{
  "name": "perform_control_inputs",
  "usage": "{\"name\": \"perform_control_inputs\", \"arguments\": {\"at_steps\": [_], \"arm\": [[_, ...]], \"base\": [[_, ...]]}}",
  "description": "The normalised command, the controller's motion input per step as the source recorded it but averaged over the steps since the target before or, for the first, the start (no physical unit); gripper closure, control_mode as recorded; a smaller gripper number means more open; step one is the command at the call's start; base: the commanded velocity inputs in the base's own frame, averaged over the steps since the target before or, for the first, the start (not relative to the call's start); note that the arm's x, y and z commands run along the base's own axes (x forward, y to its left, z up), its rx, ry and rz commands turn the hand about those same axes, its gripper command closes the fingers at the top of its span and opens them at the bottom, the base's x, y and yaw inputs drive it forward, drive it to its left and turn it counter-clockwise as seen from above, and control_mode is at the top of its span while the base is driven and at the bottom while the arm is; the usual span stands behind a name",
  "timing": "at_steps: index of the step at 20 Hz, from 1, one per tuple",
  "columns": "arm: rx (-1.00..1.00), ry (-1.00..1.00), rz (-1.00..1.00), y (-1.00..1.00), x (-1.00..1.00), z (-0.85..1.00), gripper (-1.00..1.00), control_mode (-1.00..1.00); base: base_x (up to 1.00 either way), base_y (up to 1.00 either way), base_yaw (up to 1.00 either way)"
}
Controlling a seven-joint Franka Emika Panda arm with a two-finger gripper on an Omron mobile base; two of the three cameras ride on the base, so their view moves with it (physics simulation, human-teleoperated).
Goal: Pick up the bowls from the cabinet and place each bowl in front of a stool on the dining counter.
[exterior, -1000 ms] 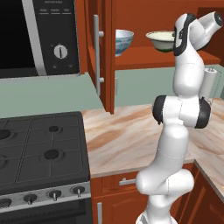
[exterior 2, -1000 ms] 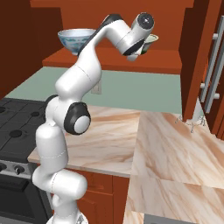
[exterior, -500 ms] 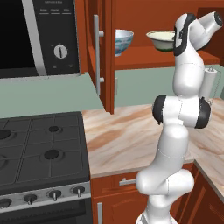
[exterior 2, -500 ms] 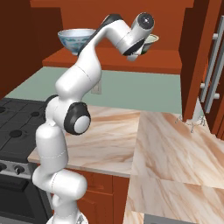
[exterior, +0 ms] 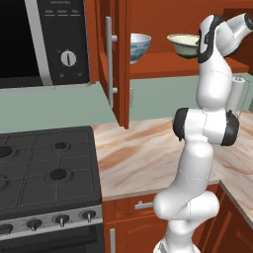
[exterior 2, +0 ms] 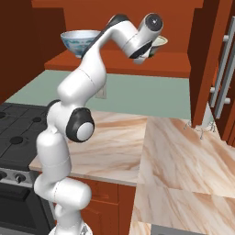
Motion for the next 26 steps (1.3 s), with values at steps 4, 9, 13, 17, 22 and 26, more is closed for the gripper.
{"name": "perform_control_inputs", "arguments": {"at_steps": [4, 9, 13, 17, 22, 26], "arm": [[0.00, -0.17, 0.00, 0.00, -0.28, -0.20, 1.00, -1.00], [0.00, -0.23, 0.00, 0.01, -0.41, -0.29, 1.00, -1.00], [0.00, -0.12, 0.00, 0.19, -0.58, -0.29, 1.00, -1.00], [0.00, 0.00, 0.04, 0.20, -0.99, -0.03, 1.00, -1.00], [-0.02, 0.06, 0.04, 0.30, -1.00, 0.07, 1.00, -1.00], [-0.03, 0.14, 0.05, 0.33, -1.00, 0.21, 1.00, -1.00]], "base": [[0.00, 0.00, 0.00], [0.00, 0.00, 0.00], [0.00, 0.00, 0.00], [0.00, 0.00, 0.00], [0.00, 0.00, 0.00], [0.00, 0.00, 0.00]]}}
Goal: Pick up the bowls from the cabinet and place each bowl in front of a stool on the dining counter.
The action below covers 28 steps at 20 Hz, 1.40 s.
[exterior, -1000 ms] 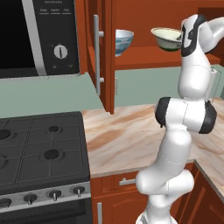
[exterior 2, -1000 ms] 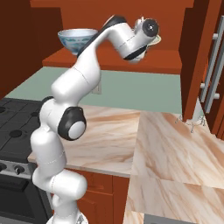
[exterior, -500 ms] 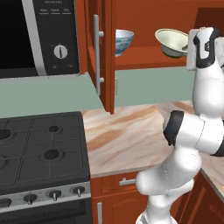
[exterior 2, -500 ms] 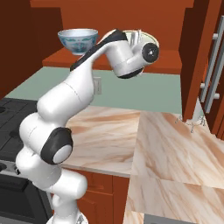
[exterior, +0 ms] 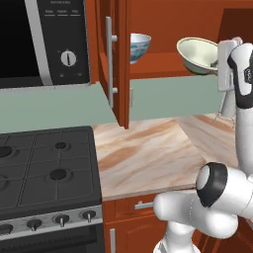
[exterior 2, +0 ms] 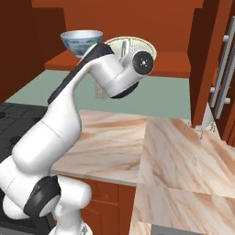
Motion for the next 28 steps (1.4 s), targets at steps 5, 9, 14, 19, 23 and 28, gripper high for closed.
{"name": "perform_control_inputs", "arguments": {"at_steps": [5, 9, 14, 19, 23, 28], "arm": [[-0.08, 0.23, 0.10, 0.51, -1.00, 0.07, 1.00, -1.00], [-0.03, 0.27, 0.13, 0.51, -1.00, 0.00, 1.00, -1.00], [0.00, 0.21, 0.13, 0.42, -1.00, -0.12, 1.00, -1.00], [-0.02, 0.06, 0.07, 0.36, -0.98, -0.42, 1.00, -1.00], [-0.01, 0.01, 0.03, 0.40, -0.82, -0.32, 1.00, -1.00], [0.00, 0.01, 0.01, 0.31, -0.50, -0.24, 1.00, -1.00]], "base": [[0.00, 0.00, 0.00], [0.00, 0.00, 0.00], [0.00, 0.00, 0.00], [0.00, 0.00, 0.00], [0.00, 0.00, 0.00], [0.00, 0.00, 0.00]]}}
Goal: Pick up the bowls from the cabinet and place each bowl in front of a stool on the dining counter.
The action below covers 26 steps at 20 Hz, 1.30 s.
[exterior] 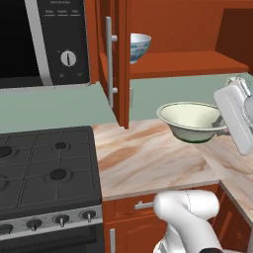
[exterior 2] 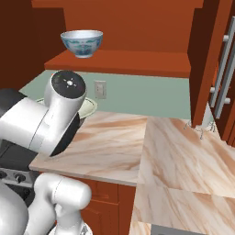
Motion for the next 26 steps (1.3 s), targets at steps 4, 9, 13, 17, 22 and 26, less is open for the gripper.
{"name": "perform_control_inputs", "arguments": {"at_steps": [4, 9, 13, 17, 22, 26], "arm": [[0.00, 0.00, 0.00, 0.22, -0.34, -0.20, 1.00, 1.00], [0.00, 0.00, 0.00, 0.00, 0.00, 0.00, 1.00, 1.00], [0.00, 0.00, 0.00, 0.00, 0.00, 0.00, 1.00, 1.00], [0.00, 0.00, 0.00, 0.00, 0.00, 0.00, 1.00, 1.00], [0.00, 0.00, 0.00, 0.00, 0.00, 0.00, 1.00, 1.00], [0.00, 0.00, 0.00, 0.00, 0.00, 0.00, 1.00, 1.00]], "base": [[-0.22, 0.06, 0.00], [-1.00, 0.38, 0.14], [-1.00, 0.74, 0.51], [-0.48, 0.79, 0.89], [-0.24, 0.31, 1.00], [-0.15, 0.07, 1.00]]}}
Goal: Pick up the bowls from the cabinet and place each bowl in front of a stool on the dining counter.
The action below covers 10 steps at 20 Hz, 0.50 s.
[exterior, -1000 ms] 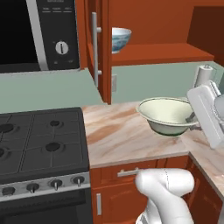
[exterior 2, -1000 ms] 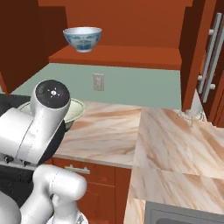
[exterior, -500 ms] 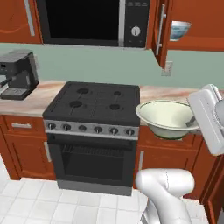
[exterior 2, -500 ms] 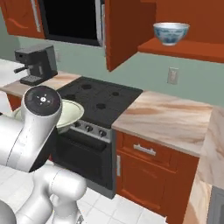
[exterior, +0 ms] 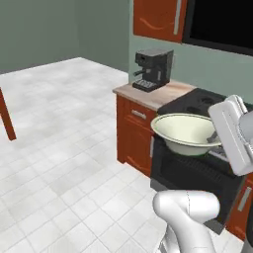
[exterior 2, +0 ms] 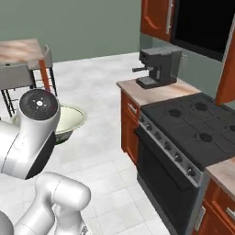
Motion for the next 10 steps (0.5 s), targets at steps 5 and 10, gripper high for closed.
{"name": "perform_control_inputs", "arguments": {"at_steps": [5, 10], "arm": [[0.00, 0.00, 0.00, 0.00, 0.00, 0.00, 1.00, 1.00], [0.00, 0.00, 0.00, 0.00, 0.00, 0.00, 1.00, 1.00]], "base": [[-0.05, 0.11, 0.99], [0.67, 0.48, 0.64]]}}
